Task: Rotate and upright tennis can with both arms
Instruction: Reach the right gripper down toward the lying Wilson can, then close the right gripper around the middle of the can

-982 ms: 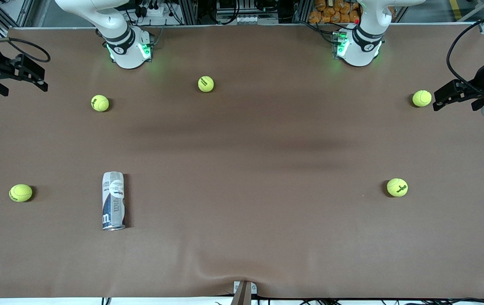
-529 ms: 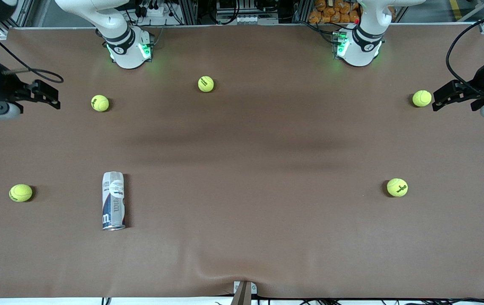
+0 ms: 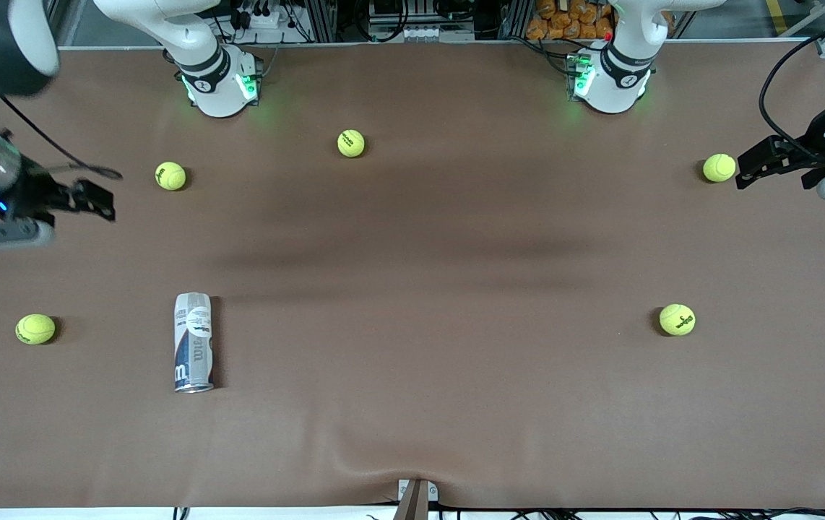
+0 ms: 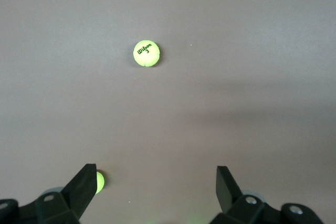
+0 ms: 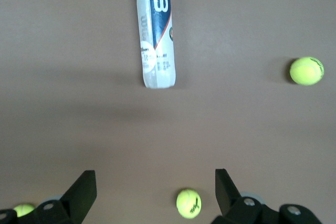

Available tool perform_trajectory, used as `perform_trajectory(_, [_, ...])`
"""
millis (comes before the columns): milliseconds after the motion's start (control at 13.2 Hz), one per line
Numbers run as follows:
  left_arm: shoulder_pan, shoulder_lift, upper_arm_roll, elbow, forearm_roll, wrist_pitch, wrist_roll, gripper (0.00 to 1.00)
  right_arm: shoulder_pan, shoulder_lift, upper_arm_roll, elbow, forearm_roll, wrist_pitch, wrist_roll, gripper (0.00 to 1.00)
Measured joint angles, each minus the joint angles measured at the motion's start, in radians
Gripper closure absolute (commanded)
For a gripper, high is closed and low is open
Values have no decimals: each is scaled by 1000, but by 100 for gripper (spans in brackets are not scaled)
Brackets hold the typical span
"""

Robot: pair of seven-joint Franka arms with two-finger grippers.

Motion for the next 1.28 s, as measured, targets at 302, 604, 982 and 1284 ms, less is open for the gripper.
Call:
perform_trajectory(302, [1, 0, 1, 1, 0, -6, 0, 0, 2, 153, 3, -17, 12, 137, 0, 0])
perform_trajectory(604, [1, 0, 1, 2, 0, -11, 0, 0, 26, 249, 9, -79, 15, 299, 11, 0])
perform_trajectory(982, [1, 0, 0, 2, 0, -13, 0, 0, 48, 351, 5, -100, 15, 403, 61, 0])
perform_trajectory(1284, [1, 0, 0, 2, 0, -14, 0, 0, 23, 424, -1, -102, 15, 479, 65, 0])
